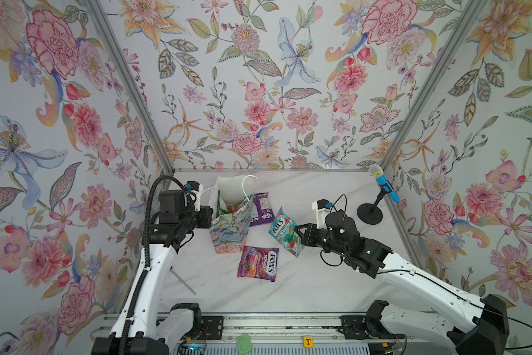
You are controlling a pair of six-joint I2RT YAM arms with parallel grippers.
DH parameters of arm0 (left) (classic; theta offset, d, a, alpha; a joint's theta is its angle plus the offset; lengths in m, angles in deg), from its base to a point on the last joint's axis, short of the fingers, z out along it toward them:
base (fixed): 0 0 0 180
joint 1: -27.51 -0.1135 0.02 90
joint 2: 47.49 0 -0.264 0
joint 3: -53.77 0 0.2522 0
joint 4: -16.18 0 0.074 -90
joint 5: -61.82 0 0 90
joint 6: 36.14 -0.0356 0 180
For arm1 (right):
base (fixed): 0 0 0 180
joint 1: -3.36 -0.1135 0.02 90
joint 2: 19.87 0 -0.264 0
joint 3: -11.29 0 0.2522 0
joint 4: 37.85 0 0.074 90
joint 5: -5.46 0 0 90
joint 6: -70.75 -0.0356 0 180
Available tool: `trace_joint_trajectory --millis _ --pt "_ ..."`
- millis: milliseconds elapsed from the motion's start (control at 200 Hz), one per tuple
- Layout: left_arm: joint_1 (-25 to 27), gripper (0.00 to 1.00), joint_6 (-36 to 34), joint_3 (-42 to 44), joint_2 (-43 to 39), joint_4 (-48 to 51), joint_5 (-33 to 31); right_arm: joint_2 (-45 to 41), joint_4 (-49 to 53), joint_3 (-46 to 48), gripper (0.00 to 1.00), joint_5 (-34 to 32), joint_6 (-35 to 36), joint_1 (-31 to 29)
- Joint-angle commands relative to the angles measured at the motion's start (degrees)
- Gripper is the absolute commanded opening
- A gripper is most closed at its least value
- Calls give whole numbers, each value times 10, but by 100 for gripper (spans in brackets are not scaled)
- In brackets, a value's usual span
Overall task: Place the snacks into the paper bag
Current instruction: 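Carry the teal packet with the right gripper over the bag opening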
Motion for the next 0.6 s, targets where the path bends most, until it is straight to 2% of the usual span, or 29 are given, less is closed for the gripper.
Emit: trace_joint_trajectory --millis 0,190,405,595 --pt "-7 8 -4 7 -5 17 0 10 4 -75 0 -13 46 1" --pt "-7 8 -1 12 -5 11 3 55 5 -200 0 -17 96 -13" --pt "-7 8 -3 9 -4 11 3 156 28 -363 0 -18 169 -51" --pt "-7 8 -5 10 -3 12 3 249 40 -486 0 2 194 -59"
